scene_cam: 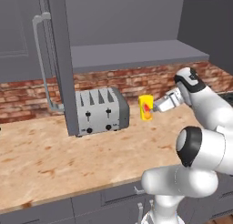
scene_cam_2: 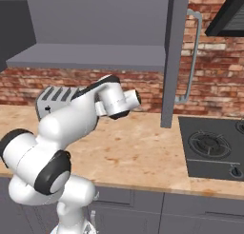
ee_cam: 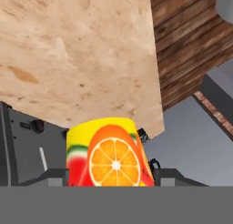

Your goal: Move the cup from next to the sink to the open cabinet. Then, move the bowl with the broccoli to the fridge to clear the area for faucet cleaning.

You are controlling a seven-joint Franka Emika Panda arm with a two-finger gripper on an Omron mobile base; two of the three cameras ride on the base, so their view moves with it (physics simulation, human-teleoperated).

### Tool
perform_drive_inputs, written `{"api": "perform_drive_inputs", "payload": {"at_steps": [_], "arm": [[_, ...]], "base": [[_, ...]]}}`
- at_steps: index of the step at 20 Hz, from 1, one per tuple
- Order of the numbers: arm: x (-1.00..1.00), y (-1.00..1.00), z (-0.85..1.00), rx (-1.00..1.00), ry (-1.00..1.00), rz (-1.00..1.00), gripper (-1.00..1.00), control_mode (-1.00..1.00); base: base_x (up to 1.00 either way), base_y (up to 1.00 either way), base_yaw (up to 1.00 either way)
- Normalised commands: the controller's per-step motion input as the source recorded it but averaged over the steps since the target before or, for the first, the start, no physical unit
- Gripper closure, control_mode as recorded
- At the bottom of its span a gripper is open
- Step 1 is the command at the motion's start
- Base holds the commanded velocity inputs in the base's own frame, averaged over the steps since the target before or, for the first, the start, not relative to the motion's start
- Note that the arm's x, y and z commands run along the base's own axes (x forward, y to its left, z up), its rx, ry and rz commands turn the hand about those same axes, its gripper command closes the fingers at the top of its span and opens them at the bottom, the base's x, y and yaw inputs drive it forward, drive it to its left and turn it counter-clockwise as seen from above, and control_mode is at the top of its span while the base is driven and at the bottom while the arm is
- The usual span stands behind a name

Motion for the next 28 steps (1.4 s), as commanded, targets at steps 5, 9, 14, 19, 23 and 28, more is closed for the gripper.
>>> {"api": "perform_drive_inputs", "payload": {"at_steps": [5,9,14,19,23,28], "arm": [[-0.52,-0.17,0.51,-0.02,-0.45,-0.11,1.0,-1.0],[-0.49,-0.22,0.79,-0.03,-0.56,-0.13,1.0,-1.0],[-0.09,-0.12,0.97,-0.01,-0.42,-0.16,1.0,-1.0],[0.05,-0.06,1.0,0.0,-0.2,-0.17,1.0,-1.0],[0.06,-0.09,1.0,0.16,0.01,-0.09,1.0,-1.0],[0.0,-0.29,1.0,0.3,0.16,0.0,1.0,-1.0]], "base": [[0.0,0.0,0.0],[0.0,0.0,0.0],[0.0,0.0,0.0],[0.0,0.0,0.0],[0.0,0.0,0.0],[0.0,0.0,0.0]]}}
